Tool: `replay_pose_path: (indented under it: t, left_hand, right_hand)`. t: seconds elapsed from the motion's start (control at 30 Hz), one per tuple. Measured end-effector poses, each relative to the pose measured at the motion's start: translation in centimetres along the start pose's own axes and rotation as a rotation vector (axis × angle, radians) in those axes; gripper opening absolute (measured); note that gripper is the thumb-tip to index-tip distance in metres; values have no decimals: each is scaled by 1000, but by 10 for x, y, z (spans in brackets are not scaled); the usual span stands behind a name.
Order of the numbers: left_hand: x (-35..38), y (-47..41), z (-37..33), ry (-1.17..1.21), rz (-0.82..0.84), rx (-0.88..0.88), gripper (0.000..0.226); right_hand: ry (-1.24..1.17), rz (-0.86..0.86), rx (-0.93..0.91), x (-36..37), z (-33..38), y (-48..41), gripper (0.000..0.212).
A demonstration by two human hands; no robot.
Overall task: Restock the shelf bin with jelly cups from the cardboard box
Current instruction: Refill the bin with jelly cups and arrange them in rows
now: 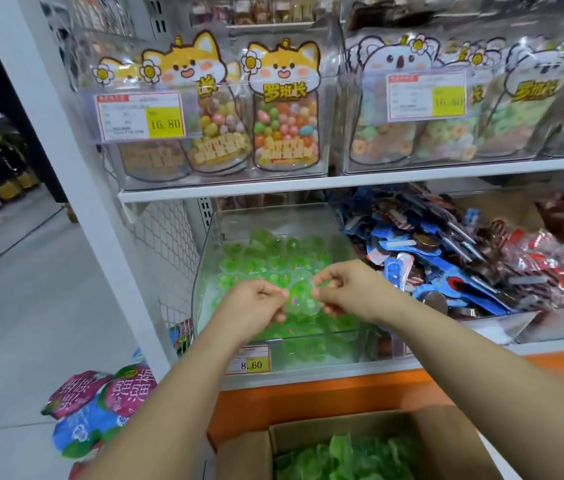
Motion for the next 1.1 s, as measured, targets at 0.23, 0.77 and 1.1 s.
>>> replay_pose_path:
  t: [0.23, 0.77, 1.1]
  left_hand:
    - [18, -21, 26, -127, 171, -129, 21]
    - [30, -30, 30, -400, 163, -143, 21]
    - [33, -30, 21, -468, 39, -118, 24]
  right_hand:
    - [388, 109, -24, 10, -6, -1, 23]
    - [1004, 234, -57, 2, -30, 45, 55]
    - [999, 270, -71, 9, -29, 47, 51]
Point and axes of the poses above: each hand's wrist, its own y-axis away from the middle knuckle, its own x-axis out of the palm, z = x × y, the point moved 9 cm from there along -y, towards the middle knuckle, and after that the axes turned 7 degrees about -x, right-handed, at the moved point
